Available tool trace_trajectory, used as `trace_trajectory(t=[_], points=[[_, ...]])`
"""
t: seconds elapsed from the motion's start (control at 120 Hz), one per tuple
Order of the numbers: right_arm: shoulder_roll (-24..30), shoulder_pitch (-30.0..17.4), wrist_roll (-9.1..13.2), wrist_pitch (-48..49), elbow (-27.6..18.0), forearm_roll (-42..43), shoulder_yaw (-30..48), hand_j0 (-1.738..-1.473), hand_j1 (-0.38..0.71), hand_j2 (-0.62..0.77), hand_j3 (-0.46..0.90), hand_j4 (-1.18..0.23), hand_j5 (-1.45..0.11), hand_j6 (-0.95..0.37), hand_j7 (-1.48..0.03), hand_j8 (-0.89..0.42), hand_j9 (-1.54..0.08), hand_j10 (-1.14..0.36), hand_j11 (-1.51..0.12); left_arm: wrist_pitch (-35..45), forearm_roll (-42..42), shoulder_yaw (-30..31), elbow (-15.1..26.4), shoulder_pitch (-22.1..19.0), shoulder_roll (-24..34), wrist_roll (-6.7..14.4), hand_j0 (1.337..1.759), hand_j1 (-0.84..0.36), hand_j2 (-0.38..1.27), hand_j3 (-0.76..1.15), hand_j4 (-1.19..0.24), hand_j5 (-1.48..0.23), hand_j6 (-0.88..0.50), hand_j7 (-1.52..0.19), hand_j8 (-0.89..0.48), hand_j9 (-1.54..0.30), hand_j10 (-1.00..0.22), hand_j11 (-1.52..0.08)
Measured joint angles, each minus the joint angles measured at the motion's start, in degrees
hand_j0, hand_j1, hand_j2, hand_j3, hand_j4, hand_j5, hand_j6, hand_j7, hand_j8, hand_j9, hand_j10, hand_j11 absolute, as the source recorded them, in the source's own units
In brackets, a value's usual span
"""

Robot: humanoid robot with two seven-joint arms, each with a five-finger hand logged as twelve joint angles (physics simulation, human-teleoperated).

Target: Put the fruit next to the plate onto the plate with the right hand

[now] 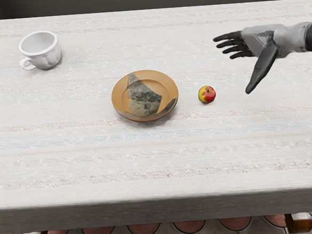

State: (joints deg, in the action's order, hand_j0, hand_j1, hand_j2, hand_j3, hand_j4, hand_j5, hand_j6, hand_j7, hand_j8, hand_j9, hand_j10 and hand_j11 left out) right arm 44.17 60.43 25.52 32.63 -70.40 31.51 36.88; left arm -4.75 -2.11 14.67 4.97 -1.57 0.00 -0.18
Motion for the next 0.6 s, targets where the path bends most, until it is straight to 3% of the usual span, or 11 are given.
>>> trace_trajectory(t=[0.225, 0.6], points=[[-2.67, 0.40, 1.65, -18.03, -10.43, 12.33, -5.05, -1.658, -0.30, -0.01, 0.00, -0.04, -0.05, -0.04, -0.05, -0.04, -0.05, -0.04, -0.05, 0.00, 0.00, 0.00, -0.01, 0.03, 0.00, 0.00, 1.658, 0.06, 0.05, 0.00, -0.25, -0.32, -0.25, -0.32, -0.25, -0.32, -0.25, -0.32], [-7.87, -0.23, 2.32, -34.50, -12.41, 22.57, -16.90, -1.658, -0.24, -0.02, 0.00, -0.09, -0.12, -0.09, -0.11, -0.09, -0.12, -0.09, -0.11, 0.00, 0.00, 0.00, 0.00, 0.03, 0.00, 0.00, 1.658, 0.06, 0.05, 0.00, -0.25, -0.32, -0.25, -0.32, -0.25, -0.32, -0.25, -0.32]])
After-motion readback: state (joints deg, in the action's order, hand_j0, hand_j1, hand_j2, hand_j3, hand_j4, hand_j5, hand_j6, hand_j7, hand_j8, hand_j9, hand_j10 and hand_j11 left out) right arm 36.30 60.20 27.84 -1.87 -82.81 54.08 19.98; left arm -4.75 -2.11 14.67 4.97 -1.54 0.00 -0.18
